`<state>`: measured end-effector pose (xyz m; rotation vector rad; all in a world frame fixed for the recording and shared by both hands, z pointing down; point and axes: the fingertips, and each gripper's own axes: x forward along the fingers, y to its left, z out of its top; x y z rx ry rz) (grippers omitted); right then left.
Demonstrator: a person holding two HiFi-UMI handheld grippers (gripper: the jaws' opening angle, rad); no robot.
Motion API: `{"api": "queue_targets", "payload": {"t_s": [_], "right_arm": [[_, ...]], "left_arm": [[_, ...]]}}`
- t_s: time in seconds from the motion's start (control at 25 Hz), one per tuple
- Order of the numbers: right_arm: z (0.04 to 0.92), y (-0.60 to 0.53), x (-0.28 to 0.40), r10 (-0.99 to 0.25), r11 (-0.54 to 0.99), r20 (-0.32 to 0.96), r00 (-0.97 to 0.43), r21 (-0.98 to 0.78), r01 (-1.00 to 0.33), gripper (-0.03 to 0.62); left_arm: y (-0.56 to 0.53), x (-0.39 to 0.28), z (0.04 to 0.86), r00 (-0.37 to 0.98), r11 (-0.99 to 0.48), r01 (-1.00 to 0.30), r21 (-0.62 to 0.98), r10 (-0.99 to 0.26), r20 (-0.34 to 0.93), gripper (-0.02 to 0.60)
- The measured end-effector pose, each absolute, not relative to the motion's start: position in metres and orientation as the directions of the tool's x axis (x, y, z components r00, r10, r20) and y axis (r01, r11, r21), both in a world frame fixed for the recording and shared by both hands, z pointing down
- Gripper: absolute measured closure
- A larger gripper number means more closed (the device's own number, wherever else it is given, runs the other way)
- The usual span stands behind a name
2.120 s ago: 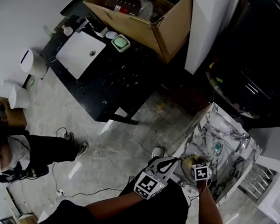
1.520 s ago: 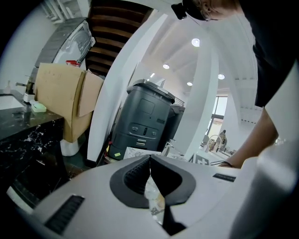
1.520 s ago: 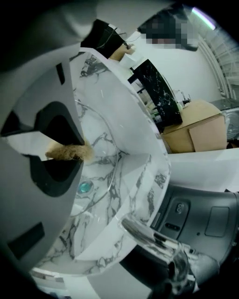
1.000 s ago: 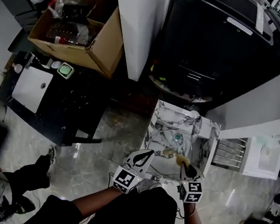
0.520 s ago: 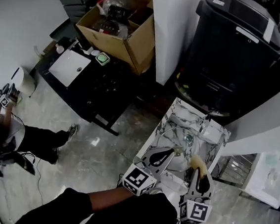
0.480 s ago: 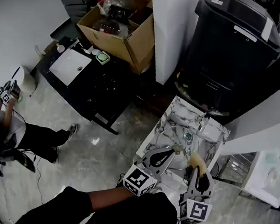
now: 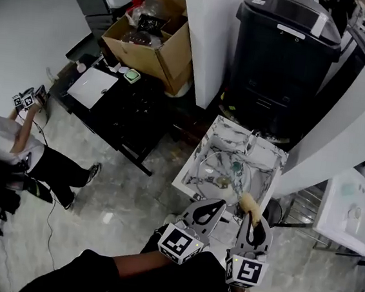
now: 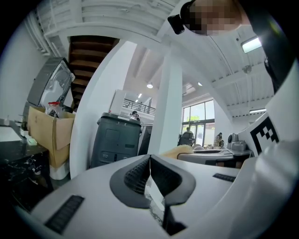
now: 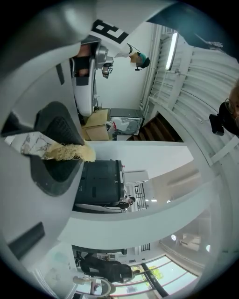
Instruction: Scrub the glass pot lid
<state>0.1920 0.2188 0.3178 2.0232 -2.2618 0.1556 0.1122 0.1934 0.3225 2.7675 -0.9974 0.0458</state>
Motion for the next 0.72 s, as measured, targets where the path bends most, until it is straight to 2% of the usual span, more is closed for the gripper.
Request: {"api": "queue_targets", "payload": {"t_s": [0.16,0.72], "right_arm": [[0.314,0.238,0.177,-0.982,0.121,0.146,-0.122,-0.013,-0.993,0.52],[0.308,0.243,0.137,-0.989,0.013,0.146,-0.015,-0.017,-1.0,0.525]], "left_arm": [[0.209,0.109,0.317,0.79,-0.773,-0.612,0.164,-0.608,0.08,0.565],[0.206,0.071,0.312,0.829,-0.812,-0.557,0.175,-0.557,0.054,0.565]]}}
